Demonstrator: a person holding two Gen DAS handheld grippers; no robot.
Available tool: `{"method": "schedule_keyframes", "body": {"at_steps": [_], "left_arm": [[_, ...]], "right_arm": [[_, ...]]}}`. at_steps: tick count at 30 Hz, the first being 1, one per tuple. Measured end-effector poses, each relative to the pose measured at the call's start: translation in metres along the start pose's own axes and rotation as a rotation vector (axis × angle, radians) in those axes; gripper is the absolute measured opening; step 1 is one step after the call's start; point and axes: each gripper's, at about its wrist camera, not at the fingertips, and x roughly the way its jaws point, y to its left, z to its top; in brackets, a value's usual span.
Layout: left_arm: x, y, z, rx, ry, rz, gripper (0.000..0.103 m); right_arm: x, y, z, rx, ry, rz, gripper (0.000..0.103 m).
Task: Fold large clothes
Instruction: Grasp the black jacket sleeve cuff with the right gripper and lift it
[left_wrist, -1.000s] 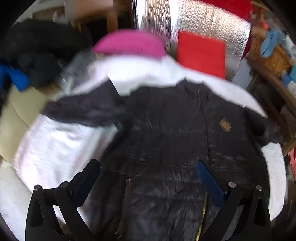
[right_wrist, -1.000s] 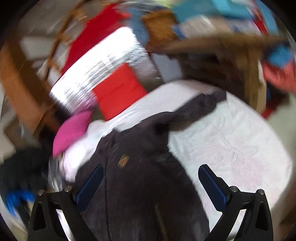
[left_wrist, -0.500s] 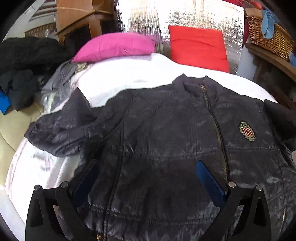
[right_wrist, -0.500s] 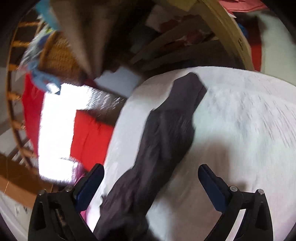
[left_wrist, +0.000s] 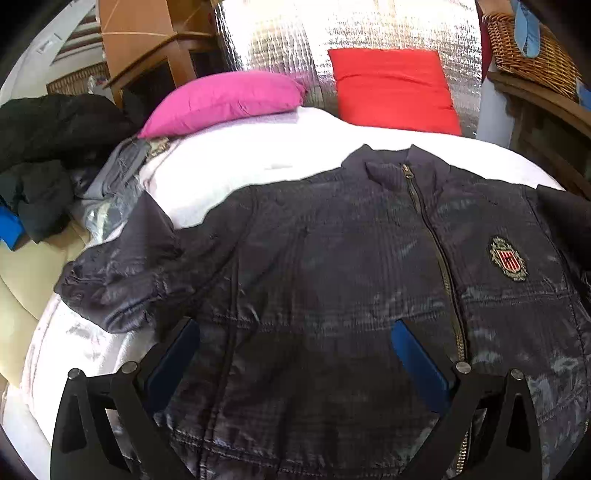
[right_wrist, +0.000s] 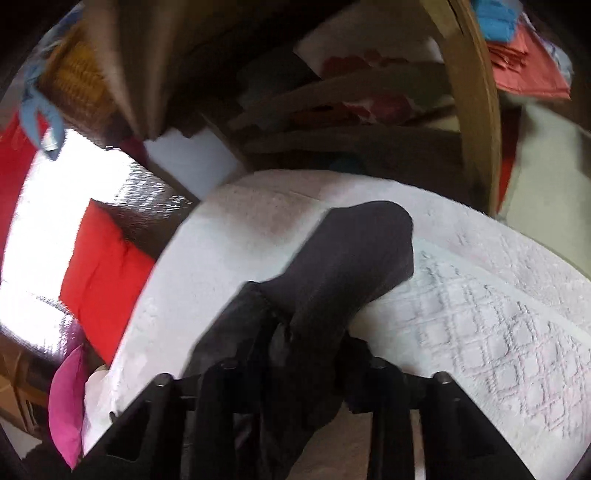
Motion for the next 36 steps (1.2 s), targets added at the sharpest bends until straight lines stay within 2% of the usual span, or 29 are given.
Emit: {"method": "schedule_keyframes", "body": {"at_steps": [3,7,13,18,24,32,36], "left_arm": [[-0.002,0.007,0.002,-0.027,-0.011,0.003,0.103],[-0.006,0.023,0.005,-0.082,-0.012,-0.002,0.103],[-0.012,0.053,0.012,-0.168,-0.031,0.018,0.103],[-0.013,0.075,0.012,-0.224,-0.032,0.039,0.103],[-0.014,0.089,0.010,-0.252,-0.030,0.060,0.103],[-0.018,0.117,0.014,-0.326,-0.029,0.074,0.103],[-0.020,0.133,0.014,-0.360,-0.026,0.100,0.103]], "right_arm": [[-0.025,0.022,-0.004,-0.028,-0.038,0.084,0.028],[-0.081,0.063,-0.026,-0.103,-0.081,0.260,0.028],[-0.160,0.126,-0.096,-0.254,-0.073,0.503,0.028],[-0.181,0.160,-0.149,-0.334,-0.013,0.614,0.028],[-0.176,0.199,-0.213,-0.441,0.104,0.659,0.028],[-0.158,0.231,-0.271,-0.569,0.229,0.707,0.028],[-0.148,0.245,-0.298,-0.598,0.277,0.688,0.028]]}}
